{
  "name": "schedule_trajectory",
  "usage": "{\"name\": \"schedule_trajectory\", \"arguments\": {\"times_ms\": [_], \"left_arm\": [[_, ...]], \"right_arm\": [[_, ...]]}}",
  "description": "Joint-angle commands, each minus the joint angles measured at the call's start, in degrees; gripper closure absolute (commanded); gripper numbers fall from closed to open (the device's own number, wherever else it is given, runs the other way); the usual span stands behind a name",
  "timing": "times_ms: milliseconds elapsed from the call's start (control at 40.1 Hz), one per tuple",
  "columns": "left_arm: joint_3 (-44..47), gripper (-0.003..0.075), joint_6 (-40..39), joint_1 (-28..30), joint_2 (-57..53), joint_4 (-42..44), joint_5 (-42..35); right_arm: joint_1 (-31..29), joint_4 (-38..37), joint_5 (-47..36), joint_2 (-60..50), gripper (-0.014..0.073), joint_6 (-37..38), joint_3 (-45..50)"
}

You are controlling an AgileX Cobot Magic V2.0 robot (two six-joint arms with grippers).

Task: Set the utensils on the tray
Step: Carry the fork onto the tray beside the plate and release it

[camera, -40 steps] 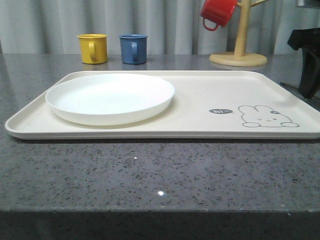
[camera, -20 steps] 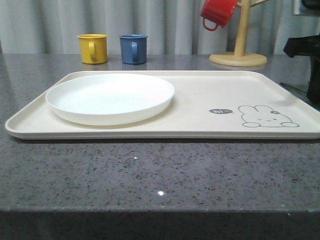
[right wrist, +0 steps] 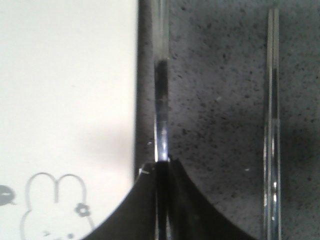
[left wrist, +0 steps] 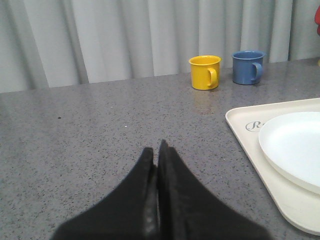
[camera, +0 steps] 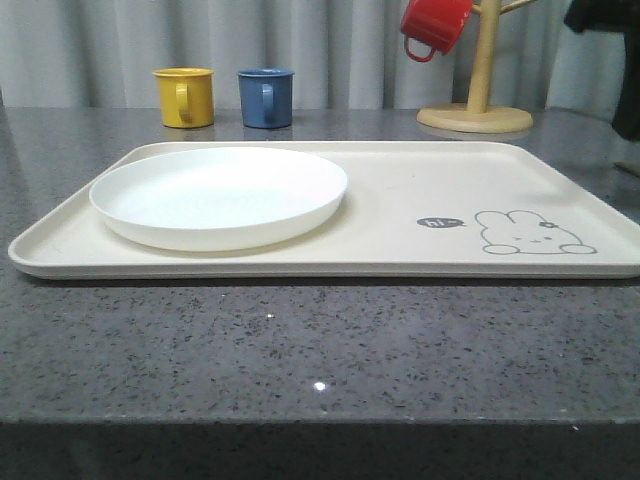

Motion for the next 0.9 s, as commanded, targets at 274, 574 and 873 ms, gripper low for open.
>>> {"name": "schedule_trajectory", "arguments": {"times_ms": [274,574,873], "left_arm": [[-1.56,0.0739,-0.38,0.06,0.65,-0.63,-4.88],[-1.56,0.0739,-0.38,0.06,0.65,-0.63,-4.88],[-1.56,0.0739,-0.38,0.06,0.65,-0.63,-4.88]], "right_arm": [[19.39,-5.53,-0.56,4.13,0.0651,21.02,-9.94],[22.92,-3.00,-2.73,10.94,0.0651,25.36,-10.75],[22.92,-3.10,-2.64,13.74,0.0628,27.20,-10.75]]}}
